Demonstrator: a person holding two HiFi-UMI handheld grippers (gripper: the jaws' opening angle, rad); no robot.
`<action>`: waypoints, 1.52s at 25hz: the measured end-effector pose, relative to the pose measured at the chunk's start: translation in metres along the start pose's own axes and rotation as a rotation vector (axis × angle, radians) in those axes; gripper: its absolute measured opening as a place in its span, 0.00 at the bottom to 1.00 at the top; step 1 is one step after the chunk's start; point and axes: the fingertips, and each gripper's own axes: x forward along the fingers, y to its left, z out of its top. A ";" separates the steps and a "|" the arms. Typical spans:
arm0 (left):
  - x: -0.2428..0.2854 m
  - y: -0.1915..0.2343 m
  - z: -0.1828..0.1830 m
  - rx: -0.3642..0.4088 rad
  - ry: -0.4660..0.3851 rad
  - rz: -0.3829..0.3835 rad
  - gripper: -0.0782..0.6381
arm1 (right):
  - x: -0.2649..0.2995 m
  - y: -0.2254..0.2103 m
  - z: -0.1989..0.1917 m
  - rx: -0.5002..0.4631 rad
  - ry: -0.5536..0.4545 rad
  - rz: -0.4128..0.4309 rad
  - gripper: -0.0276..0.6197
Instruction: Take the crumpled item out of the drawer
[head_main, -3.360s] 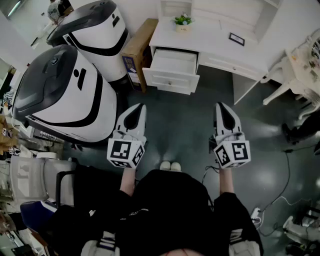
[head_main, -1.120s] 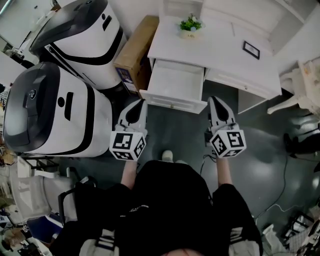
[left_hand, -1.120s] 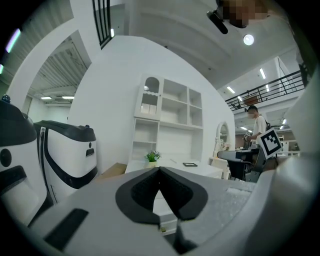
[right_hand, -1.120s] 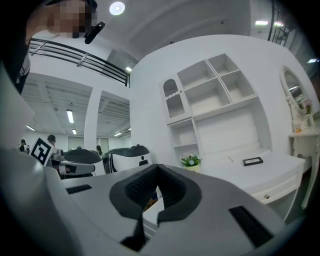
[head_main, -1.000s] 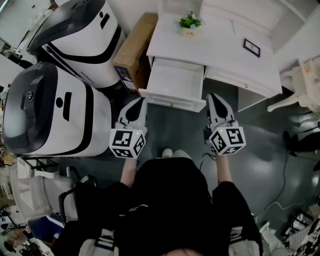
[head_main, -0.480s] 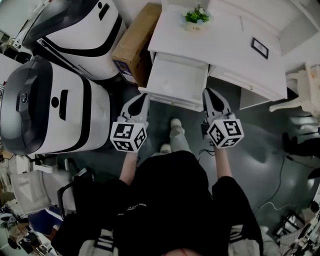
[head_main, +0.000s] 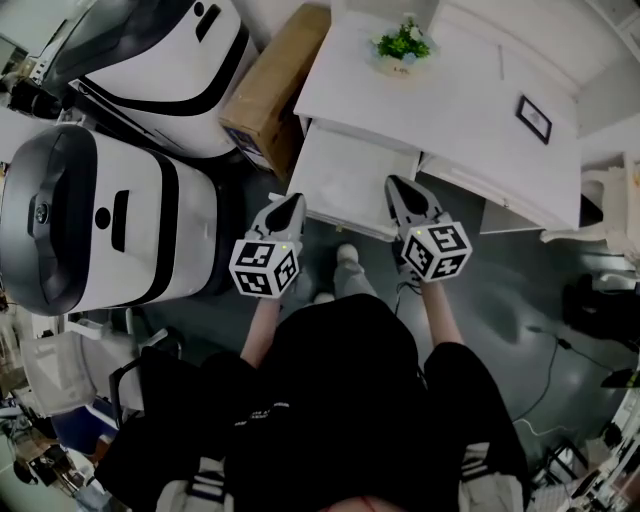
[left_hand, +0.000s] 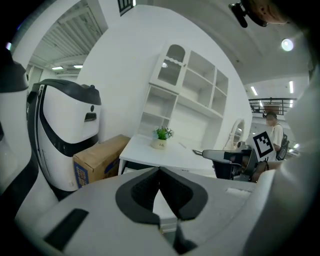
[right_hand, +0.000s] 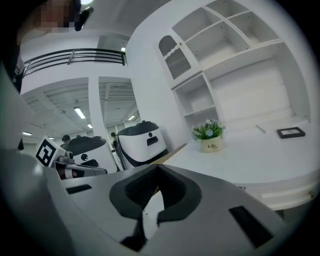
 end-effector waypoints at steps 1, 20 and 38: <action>0.006 0.000 -0.001 -0.006 0.009 0.005 0.11 | 0.007 -0.003 -0.003 0.008 0.020 0.016 0.03; 0.081 0.044 -0.041 -0.118 0.188 0.076 0.11 | 0.107 -0.038 -0.080 0.115 0.309 0.163 0.03; 0.135 0.061 -0.080 -0.188 0.323 0.033 0.11 | 0.173 -0.051 -0.203 0.206 0.677 0.217 0.03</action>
